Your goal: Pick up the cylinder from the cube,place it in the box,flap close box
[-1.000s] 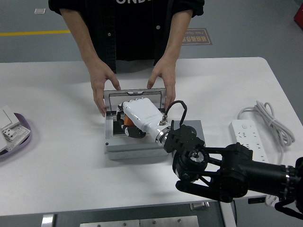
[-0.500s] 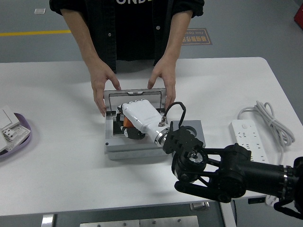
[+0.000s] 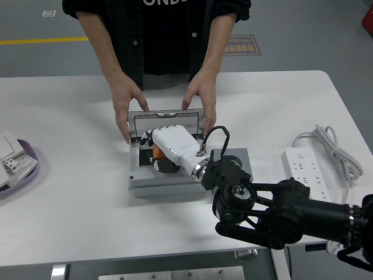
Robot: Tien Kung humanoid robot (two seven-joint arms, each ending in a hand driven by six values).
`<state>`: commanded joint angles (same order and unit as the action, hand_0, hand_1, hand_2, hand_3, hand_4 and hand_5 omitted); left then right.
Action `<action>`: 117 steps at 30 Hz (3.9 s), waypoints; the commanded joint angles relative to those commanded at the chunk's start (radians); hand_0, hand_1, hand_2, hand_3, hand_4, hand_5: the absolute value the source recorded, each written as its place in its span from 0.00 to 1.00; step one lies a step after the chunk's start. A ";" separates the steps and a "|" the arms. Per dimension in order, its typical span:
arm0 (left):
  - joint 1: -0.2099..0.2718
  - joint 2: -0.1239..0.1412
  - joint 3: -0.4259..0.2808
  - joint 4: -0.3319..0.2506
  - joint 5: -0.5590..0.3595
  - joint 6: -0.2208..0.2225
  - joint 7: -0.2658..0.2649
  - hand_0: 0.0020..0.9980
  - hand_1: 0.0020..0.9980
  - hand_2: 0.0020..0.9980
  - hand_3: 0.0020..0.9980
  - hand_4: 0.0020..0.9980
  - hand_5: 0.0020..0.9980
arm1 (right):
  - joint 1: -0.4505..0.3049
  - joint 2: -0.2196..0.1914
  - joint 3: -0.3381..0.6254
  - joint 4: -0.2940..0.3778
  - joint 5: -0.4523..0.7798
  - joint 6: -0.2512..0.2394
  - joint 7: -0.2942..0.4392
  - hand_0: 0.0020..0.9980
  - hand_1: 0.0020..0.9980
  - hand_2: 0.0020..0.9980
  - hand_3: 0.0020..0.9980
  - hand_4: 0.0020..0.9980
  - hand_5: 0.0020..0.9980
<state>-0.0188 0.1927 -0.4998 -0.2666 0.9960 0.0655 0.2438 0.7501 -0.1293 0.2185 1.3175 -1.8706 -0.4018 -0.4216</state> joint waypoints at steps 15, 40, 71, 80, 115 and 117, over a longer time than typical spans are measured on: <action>-0.001 -0.001 -0.003 0.001 0.005 -0.006 -0.005 0.51 0.56 0.57 0.60 0.69 0.34 | -0.007 -0.004 0.009 -0.009 0.023 -0.028 0.046 0.67 0.64 0.66 0.68 1.00 0.56; -0.007 0.019 -0.014 -0.001 0.040 -0.010 0.005 0.51 0.56 0.57 0.60 0.68 0.34 | 0.023 -0.175 0.198 0.222 0.446 -0.071 0.128 0.67 0.63 0.66 0.68 0.88 0.55; -0.005 -0.001 -0.048 -0.005 0.083 -0.020 0.030 0.51 0.56 0.57 0.60 0.71 0.30 | 0.120 -0.252 0.013 0.323 0.306 0.032 -0.058 0.64 0.60 0.65 0.66 0.83 0.55; -0.007 -0.001 -0.049 -0.004 0.078 -0.018 0.031 0.51 0.56 0.57 0.60 0.71 0.30 | 0.117 -0.266 0.011 0.322 0.440 0.089 -0.021 0.63 0.60 0.65 0.66 0.75 0.51; 0.000 0.025 0.008 -0.006 0.018 -0.007 0.001 0.51 0.56 0.57 0.60 0.71 0.30 | -0.458 -0.368 0.768 0.299 0.804 -0.221 0.573 0.60 0.61 0.65 0.65 0.69 0.49; -0.001 0.026 0.008 -0.005 0.016 -0.005 -0.002 0.51 0.56 0.57 0.60 0.71 0.30 | -0.483 -0.357 0.792 0.284 0.848 -0.217 0.611 0.60 0.61 0.65 0.65 0.69 0.49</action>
<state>-0.0194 0.2187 -0.4916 -0.2711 1.0117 0.0607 0.2419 0.2675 -0.4861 1.0107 1.6020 -1.0231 -0.6185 0.1893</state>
